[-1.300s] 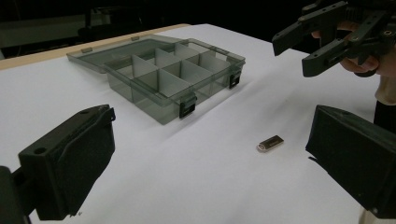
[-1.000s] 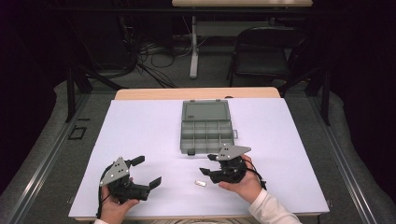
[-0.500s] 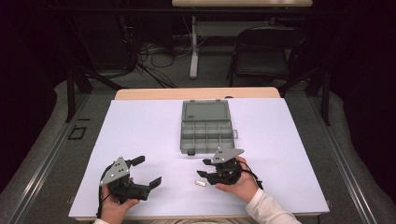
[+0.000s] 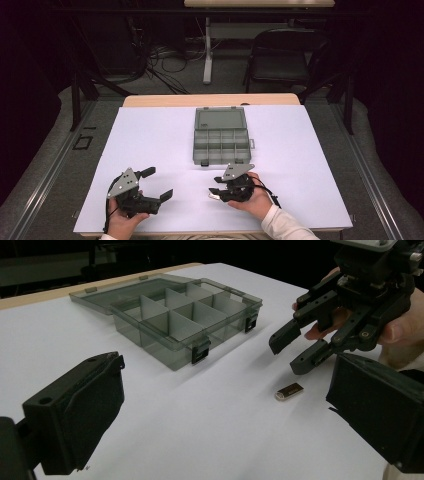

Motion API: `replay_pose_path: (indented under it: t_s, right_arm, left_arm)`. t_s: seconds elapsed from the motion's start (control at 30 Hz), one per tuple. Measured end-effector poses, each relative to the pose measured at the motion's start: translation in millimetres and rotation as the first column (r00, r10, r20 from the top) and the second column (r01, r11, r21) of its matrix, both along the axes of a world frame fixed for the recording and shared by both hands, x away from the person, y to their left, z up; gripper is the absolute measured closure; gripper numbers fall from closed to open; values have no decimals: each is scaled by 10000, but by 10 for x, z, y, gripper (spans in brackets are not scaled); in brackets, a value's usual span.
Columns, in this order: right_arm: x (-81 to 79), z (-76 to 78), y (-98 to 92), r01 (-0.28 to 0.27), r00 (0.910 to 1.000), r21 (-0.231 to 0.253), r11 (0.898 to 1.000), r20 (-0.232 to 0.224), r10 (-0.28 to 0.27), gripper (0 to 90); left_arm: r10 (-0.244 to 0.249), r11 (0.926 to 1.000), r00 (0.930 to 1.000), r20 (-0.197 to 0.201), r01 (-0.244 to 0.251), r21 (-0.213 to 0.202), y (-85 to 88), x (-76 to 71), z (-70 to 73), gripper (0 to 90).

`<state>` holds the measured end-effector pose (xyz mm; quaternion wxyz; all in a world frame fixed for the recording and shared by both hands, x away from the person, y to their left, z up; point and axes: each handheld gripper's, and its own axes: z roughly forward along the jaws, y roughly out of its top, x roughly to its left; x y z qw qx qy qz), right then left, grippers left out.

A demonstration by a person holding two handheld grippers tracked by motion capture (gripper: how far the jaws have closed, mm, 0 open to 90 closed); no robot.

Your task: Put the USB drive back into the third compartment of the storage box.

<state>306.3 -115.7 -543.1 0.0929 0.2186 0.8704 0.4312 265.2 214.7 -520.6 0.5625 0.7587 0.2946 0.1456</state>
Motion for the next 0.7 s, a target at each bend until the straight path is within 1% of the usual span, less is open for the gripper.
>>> replay_pose_path:
  t_s: [0.1,0.13,0.2,0.33,0.47,0.7]
  right_arm:
    - [1,-34,7,-83,9999,-123,9999,-76,82,602]
    - [-6,-66,18,-174,9996,-186,9997,-209,171,614]
    - [-17,-80,26,-247,9994,-249,9994,-245,241,625]
    - [-27,-104,35,-426,9986,-253,9988,-317,418,654]
    - [-36,-134,45,-472,9983,-348,9983,-360,459,677]
    - [-48,-166,54,-593,9974,-377,9975,-433,576,726]
  left_arm:
    - [-14,10000,10000,0,14,-13,0,-1,0,16]
    - [-3,10000,10000,10,3,4,1,-1,1,16]
    - [2,10000,10000,5,-2,1,1,0,0,17]
    - [32,10000,10000,-24,-32,10,4,-2,0,24]
    - [61,10000,10000,3,-61,1,1,-1,-2,24]
    - [26,10000,10000,-11,-26,30,5,2,0,24]
